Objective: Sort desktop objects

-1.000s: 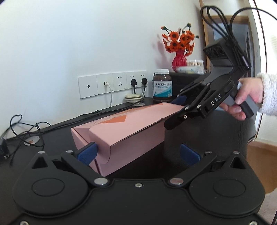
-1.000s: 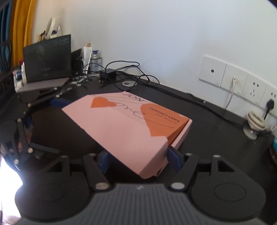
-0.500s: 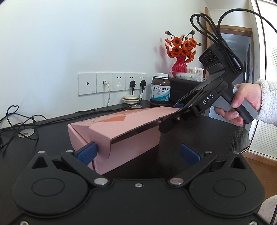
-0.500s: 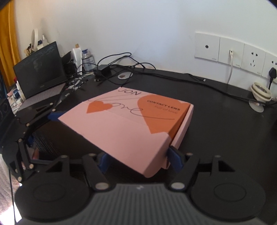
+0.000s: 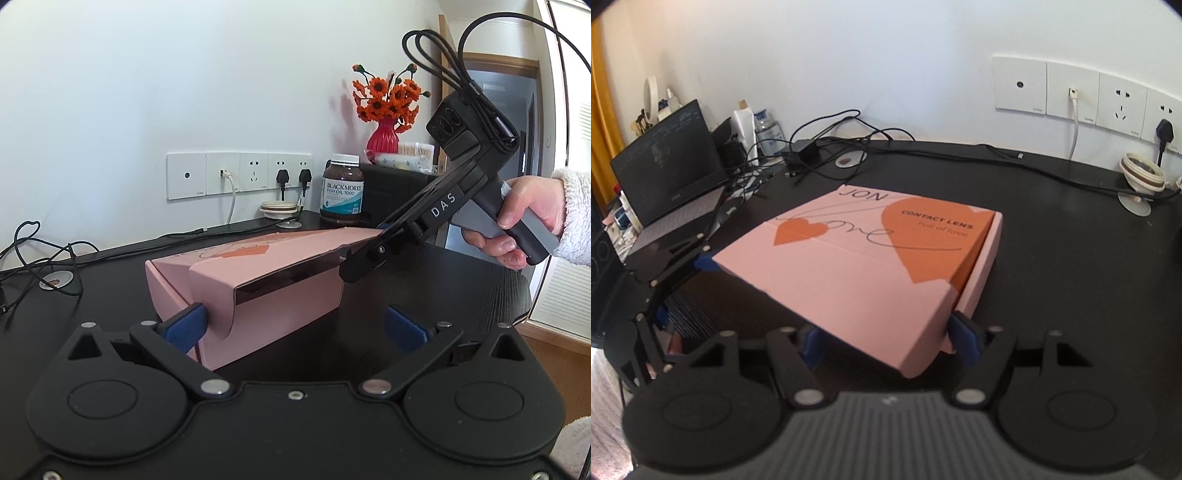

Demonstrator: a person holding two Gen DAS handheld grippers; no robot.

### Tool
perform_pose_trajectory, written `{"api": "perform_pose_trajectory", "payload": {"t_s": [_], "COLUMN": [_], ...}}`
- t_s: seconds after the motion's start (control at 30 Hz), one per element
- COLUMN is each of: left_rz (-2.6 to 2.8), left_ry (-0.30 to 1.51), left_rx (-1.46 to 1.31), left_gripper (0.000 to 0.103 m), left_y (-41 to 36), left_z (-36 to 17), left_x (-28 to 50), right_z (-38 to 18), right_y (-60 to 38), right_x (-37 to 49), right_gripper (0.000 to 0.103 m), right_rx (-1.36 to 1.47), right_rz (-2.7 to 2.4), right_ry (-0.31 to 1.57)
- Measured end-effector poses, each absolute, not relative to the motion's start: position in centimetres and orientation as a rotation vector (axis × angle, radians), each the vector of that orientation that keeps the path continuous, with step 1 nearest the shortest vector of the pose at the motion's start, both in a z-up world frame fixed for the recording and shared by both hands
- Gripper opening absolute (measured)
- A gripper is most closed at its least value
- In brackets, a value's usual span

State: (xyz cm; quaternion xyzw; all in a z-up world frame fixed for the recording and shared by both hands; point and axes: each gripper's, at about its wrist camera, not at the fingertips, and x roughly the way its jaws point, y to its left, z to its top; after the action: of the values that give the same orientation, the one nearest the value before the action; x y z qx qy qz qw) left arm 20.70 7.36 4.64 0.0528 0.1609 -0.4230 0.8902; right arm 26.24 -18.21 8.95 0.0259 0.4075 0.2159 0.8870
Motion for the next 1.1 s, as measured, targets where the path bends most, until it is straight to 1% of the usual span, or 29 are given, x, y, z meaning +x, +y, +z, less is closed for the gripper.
{"api": "perform_pose_trajectory", "payload": {"t_s": [0.4,0.7,1.1], "left_rz": [-0.87,-0.883,-0.886], "left_ry": [0.36,0.408,0.417], "left_rx": [0.131,0.083,0.076], "left_gripper": [0.103,0.103,0.103], "left_y": [7.2,7.5,7.5], "left_z": [4.1,3.9,3.9], "left_x": [20.9,21.8,22.0], "right_z": [7.8,5.9,5.8], "right_y": [-16.8,-16.6,-17.0], "right_x": [25.9,25.9,26.1], "right_gripper": [0.069,0.069,0.069], "right_rx": [0.035,0.104,0.124], "right_rz": [0.354,0.302,0.312], "right_ry": [0.836,0.842,0.856]}}
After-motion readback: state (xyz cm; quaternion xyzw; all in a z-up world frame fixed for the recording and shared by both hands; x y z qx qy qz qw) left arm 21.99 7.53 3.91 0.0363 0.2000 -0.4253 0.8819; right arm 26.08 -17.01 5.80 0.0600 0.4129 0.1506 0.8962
